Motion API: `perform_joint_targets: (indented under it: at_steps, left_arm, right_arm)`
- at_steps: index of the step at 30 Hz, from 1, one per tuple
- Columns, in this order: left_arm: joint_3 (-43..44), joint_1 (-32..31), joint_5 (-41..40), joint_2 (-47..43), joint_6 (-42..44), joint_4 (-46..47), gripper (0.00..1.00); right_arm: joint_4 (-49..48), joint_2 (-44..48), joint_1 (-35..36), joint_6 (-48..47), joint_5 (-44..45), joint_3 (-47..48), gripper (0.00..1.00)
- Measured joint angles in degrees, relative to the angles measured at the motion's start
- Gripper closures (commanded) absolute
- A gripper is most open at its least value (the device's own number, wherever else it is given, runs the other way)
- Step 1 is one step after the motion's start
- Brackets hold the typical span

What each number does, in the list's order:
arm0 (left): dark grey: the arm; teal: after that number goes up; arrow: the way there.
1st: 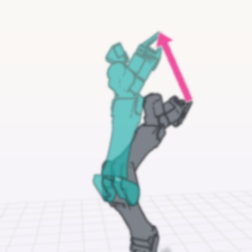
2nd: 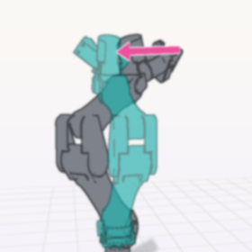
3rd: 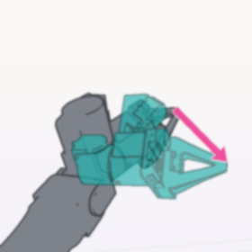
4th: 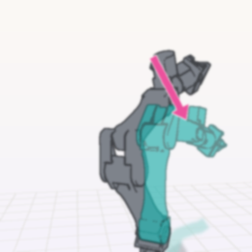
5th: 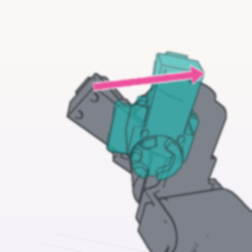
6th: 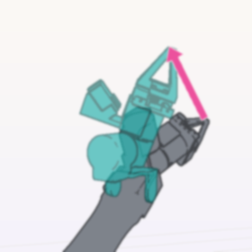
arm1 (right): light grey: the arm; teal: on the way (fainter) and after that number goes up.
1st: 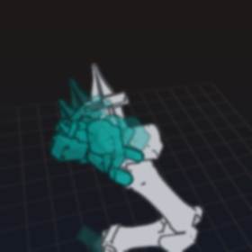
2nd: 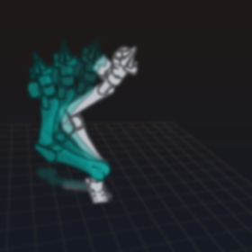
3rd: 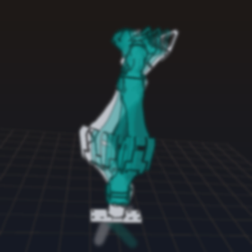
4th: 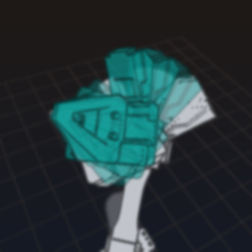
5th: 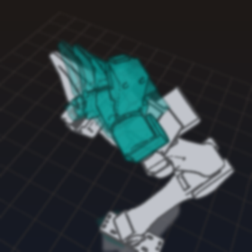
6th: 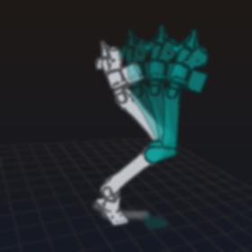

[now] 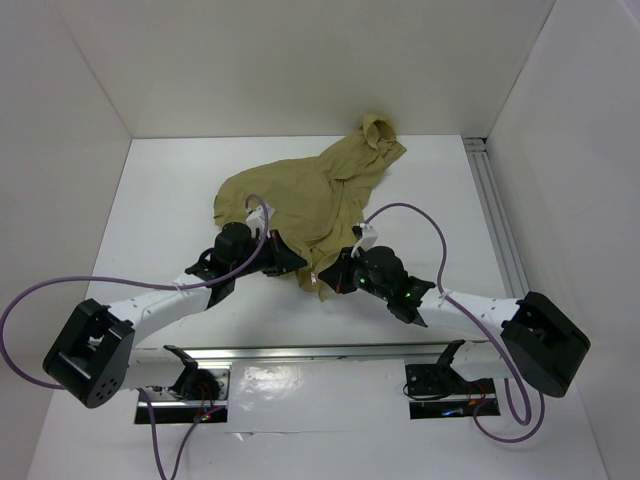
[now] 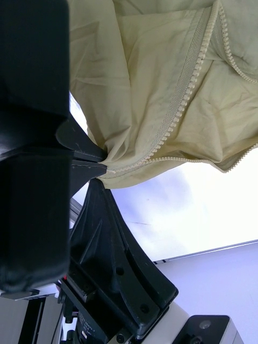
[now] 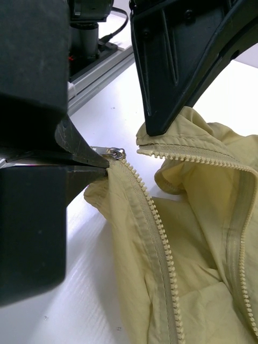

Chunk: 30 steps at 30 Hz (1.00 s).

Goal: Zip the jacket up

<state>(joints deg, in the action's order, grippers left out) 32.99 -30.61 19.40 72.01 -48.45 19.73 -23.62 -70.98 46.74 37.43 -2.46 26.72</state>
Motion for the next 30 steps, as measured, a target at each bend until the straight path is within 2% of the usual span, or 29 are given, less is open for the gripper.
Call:
perform_joint_targets:
  at_steps: [30]
  left_arm:
    - [-0.8, 0.0, 0.4, -0.1, 0.0, 0.1, 1.0]
  right_arm:
    - [-0.9, -0.6, 0.0, -0.2, 0.1, 0.3, 1.0]
